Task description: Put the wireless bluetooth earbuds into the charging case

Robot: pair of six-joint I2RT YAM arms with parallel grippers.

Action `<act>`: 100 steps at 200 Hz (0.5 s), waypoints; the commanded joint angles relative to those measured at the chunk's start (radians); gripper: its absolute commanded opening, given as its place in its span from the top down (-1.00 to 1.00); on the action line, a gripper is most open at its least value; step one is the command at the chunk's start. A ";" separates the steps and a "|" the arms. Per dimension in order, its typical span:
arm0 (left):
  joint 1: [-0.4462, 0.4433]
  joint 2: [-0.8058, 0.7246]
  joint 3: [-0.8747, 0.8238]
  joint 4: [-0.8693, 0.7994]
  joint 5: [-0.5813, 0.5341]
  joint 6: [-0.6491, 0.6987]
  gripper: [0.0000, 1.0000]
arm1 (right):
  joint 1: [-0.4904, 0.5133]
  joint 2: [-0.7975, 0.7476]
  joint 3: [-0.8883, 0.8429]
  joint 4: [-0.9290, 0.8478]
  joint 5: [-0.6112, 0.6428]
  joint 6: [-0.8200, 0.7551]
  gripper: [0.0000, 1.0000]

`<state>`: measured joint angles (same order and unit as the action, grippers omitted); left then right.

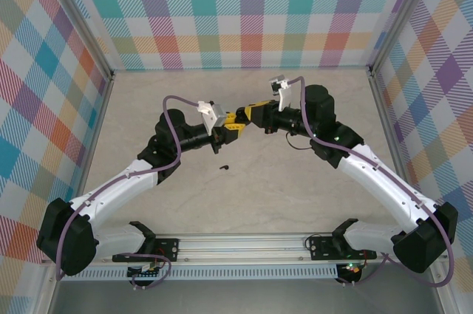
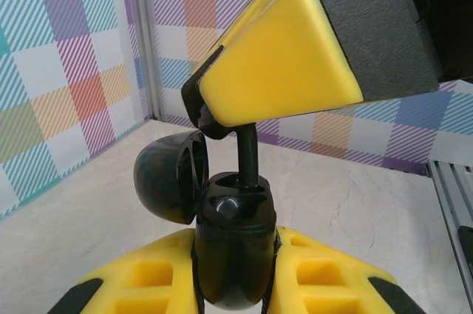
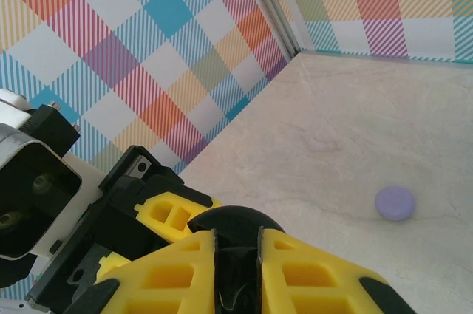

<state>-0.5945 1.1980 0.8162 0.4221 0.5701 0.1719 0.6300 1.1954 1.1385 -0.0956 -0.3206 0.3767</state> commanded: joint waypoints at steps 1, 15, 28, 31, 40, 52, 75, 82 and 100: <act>-0.008 0.003 0.038 0.042 -0.003 -0.013 0.83 | 0.008 0.001 0.012 0.000 0.005 -0.022 0.65; -0.008 0.004 0.039 0.045 -0.006 -0.020 0.83 | 0.008 0.004 0.012 -0.002 0.002 -0.023 0.65; -0.008 0.005 0.040 0.048 -0.013 -0.022 0.83 | 0.008 0.006 0.013 -0.004 0.003 -0.024 0.65; -0.008 0.005 0.041 0.049 -0.013 -0.024 0.83 | 0.008 0.006 0.013 -0.004 0.002 -0.025 0.65; -0.008 0.007 0.043 0.050 -0.013 -0.028 0.83 | 0.009 0.008 0.014 -0.006 0.003 -0.025 0.65; -0.008 0.012 0.046 0.051 -0.006 -0.032 0.83 | 0.010 0.010 0.014 -0.006 0.005 -0.025 0.65; -0.008 0.015 0.045 0.062 -0.006 -0.040 0.83 | 0.011 0.016 0.014 -0.007 0.007 -0.025 0.64; -0.008 0.015 0.045 0.065 -0.003 -0.041 0.83 | 0.011 0.018 0.014 -0.006 0.009 -0.023 0.63; -0.008 0.016 0.049 0.063 -0.001 -0.043 0.83 | 0.013 0.023 0.014 -0.011 0.014 -0.024 0.59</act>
<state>-0.5945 1.2129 0.8246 0.4252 0.5625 0.1444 0.6319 1.2068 1.1385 -0.0982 -0.3134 0.3733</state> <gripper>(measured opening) 0.204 0.195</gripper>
